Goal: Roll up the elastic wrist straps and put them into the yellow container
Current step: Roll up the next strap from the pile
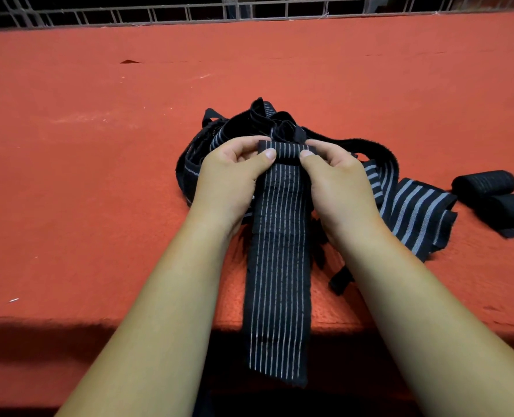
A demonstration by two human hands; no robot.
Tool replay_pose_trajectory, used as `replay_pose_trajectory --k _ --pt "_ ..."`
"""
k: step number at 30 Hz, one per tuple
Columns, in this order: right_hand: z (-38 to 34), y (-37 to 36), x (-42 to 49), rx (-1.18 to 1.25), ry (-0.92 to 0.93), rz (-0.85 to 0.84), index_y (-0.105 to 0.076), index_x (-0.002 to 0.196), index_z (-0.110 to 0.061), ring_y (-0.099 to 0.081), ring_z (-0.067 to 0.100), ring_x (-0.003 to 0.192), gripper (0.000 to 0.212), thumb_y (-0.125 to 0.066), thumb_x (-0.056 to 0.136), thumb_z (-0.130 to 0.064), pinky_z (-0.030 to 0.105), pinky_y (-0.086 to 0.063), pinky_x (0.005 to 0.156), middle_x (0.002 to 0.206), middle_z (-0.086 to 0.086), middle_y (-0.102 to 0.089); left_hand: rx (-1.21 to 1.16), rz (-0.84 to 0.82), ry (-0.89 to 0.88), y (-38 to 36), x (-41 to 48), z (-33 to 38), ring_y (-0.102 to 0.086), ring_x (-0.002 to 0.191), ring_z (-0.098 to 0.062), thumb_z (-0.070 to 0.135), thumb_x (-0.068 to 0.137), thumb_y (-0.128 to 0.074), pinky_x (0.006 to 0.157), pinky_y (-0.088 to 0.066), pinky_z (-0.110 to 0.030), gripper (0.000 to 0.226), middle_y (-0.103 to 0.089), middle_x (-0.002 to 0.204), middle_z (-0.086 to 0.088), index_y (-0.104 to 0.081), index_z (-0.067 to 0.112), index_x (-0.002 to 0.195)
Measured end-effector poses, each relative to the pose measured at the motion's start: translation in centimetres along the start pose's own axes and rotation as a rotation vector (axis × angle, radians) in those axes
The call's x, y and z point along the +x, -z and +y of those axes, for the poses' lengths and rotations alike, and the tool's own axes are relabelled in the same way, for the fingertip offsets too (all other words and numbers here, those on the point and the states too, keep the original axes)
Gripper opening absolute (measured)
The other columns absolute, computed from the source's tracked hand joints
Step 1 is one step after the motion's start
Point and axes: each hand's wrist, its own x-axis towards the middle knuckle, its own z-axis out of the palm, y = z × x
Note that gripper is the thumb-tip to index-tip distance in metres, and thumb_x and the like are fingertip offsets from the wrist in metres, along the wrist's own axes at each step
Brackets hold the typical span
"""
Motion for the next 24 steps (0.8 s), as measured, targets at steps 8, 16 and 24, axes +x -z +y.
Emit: replay_pose_trajectory --k 8,16,24 --pt "0.44 0.43 0.66 -0.053 -0.008 -0.045 -0.073 0.132 -0.032 -0.076 0.006 0.090 0.030 -0.062 0.105 -0.024 0.037 -0.062 0.085 0.107 -0.014 -0.081 0.040 -0.004 -0.070 0.08 -0.04 -0.14 -0.076 0.094 -0.021 -0.010 0.095 -0.067 0.083 -0.064 -0.038 0.035 -0.081 0.103 -0.003 -0.078 0.019 0.111" --pt "0.36 0.69 0.62 -0.081 -0.071 -0.098 -0.074 0.123 -0.043 -0.058 0.010 0.059 0.030 -0.056 0.105 -0.028 0.030 -0.047 0.058 0.072 -0.015 -0.073 0.041 -0.018 -0.083 0.11 0.16 -0.49 -0.073 0.095 -0.018 -0.015 0.091 -0.066 0.082 -0.059 -0.036 0.040 -0.079 0.102 -0.003 -0.078 0.023 0.100" --pt "0.67 0.08 0.48 -0.049 -0.085 -0.075 -0.072 0.112 -0.006 -0.078 0.038 0.095 0.065 -0.055 0.091 -0.065 0.058 -0.062 0.090 0.112 0.025 -0.076 0.049 -0.070 -0.087 0.03 -0.17 -0.52 -0.074 0.102 -0.018 -0.015 0.090 -0.065 0.083 -0.060 -0.033 0.041 -0.081 0.114 -0.008 -0.080 0.020 0.104"
